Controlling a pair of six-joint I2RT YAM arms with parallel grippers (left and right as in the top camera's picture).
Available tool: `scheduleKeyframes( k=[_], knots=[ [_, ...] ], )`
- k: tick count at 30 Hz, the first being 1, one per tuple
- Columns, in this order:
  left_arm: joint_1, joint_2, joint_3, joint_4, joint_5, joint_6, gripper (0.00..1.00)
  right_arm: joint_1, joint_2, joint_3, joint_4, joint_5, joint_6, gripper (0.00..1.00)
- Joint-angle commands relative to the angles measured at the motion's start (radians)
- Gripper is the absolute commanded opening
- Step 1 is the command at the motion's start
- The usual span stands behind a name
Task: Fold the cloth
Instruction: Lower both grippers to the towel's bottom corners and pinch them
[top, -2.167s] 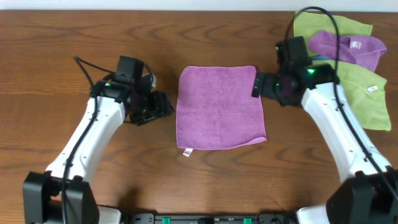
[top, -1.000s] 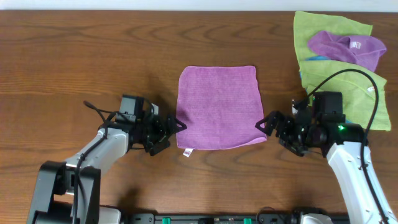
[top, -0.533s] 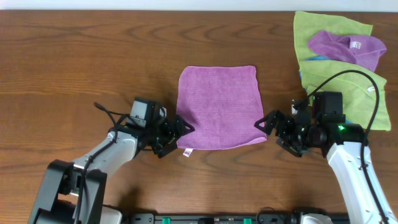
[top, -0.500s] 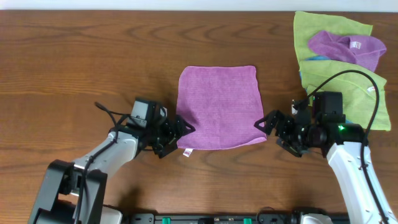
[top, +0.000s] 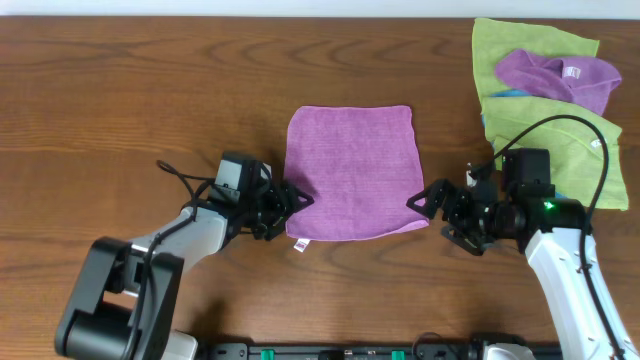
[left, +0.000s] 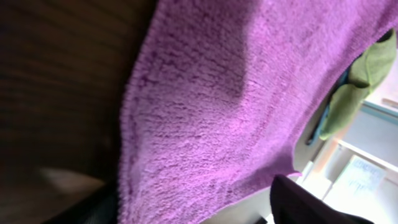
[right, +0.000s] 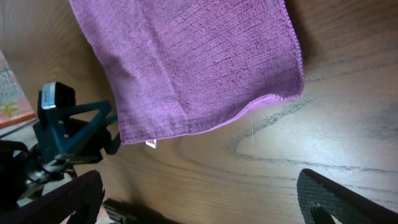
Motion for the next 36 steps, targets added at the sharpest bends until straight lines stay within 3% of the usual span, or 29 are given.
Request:
scheduleKeyframes(
  k=[1, 3, 5, 6, 11, 16, 23, 36],
  knots=[
    [-0.001, 0.037, -0.01, -0.001, -0.004, 0.003, 0.54, -0.008, -0.01, -0.005, -0.003, -0.006, 0.01, 0.99],
    [-0.001, 0.037, -0.01, -0.001, -0.005, 0.003, 0.22, -0.008, -0.01, -0.005, -0.007, 0.025, 0.011, 0.99],
    [0.0, 0.037, -0.01, -0.001, 0.0, 0.005, 0.08, -0.008, -0.01, -0.005, -0.008, 0.065, 0.011, 0.99],
    [0.0, 0.037, -0.01, -0.001, 0.01, 0.008, 0.06, -0.008, -0.01, -0.005, -0.006, 0.091, 0.01, 0.99],
    [0.008, 0.036, -0.01, -0.001, 0.047, 0.048, 0.06, -0.008, 0.003, -0.014, 0.014, 0.181, 0.01, 0.99],
    [0.036, 0.029, -0.01, -0.005, 0.106, 0.106, 0.06, -0.007, 0.061, -0.101, 0.144, 0.177, 0.078, 0.99],
    [0.056, 0.028, -0.01, -0.04, 0.156, 0.147, 0.06, -0.007, 0.165, -0.191, 0.303, 0.141, 0.198, 0.8],
    [0.056, 0.028, -0.01, -0.061, 0.18, 0.181, 0.06, 0.022, 0.304, -0.207, 0.449, 0.132, 0.308, 0.76]
  ],
)
